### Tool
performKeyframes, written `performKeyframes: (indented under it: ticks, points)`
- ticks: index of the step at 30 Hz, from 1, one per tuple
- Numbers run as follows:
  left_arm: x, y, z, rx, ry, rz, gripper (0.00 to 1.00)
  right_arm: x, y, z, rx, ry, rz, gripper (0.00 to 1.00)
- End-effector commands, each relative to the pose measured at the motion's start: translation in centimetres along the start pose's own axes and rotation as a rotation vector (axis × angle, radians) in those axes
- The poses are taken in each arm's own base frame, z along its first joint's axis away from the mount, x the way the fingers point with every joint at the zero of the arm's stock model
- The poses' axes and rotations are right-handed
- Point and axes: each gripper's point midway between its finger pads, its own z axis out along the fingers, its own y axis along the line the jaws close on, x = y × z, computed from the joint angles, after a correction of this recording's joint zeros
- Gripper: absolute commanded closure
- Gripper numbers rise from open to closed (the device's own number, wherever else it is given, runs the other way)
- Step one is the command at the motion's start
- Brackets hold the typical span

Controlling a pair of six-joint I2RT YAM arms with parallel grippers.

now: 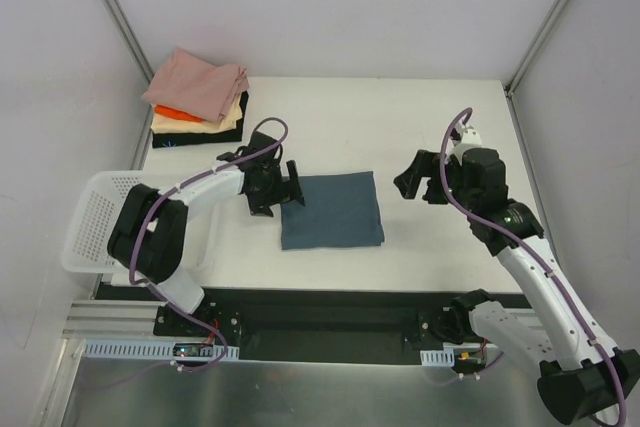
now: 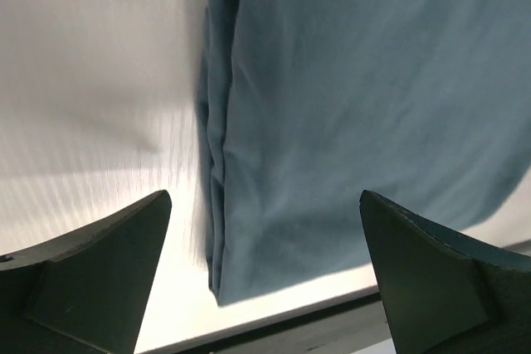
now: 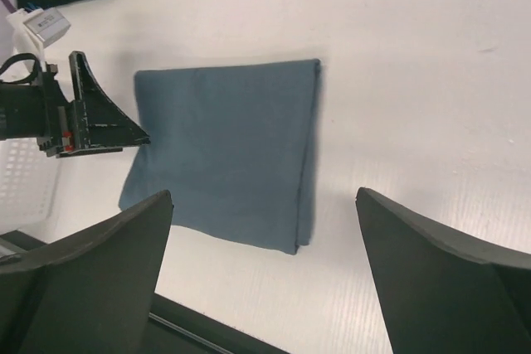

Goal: Fold and stack the t-shirts
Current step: Neatly place the folded tshirt to the corner

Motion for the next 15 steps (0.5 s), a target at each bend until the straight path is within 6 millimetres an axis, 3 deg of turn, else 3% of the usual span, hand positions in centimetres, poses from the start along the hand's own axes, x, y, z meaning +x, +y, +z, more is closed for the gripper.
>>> performKeyframes:
  ticks: [1, 9, 13, 15]
  points:
    - [-1.1, 0.1, 1.4, -0.044, 0.019, -0.026, 0.04, 1.1, -2.1, 0.4, 0.089, 0.044, 0.026, 0.04]
    - [1.2, 0.8, 4.4, -0.087, 0.131, -0.033, 0.18, 2.0, -2.1, 1.0, 0.051, 0.094, 0.022, 0.04]
    - [2.9, 0.8, 5.9, -0.117, 0.184, -0.006, 0.37, 2.3, -2.1, 1.6, 0.022, 0.118, 0.046, 0.04]
    - [2.6, 1.5, 6.3, -0.175, 0.144, -0.019, 0.52, 2.4, -2.1, 2.1, 0.007, 0.13, 0.058, 0.04]
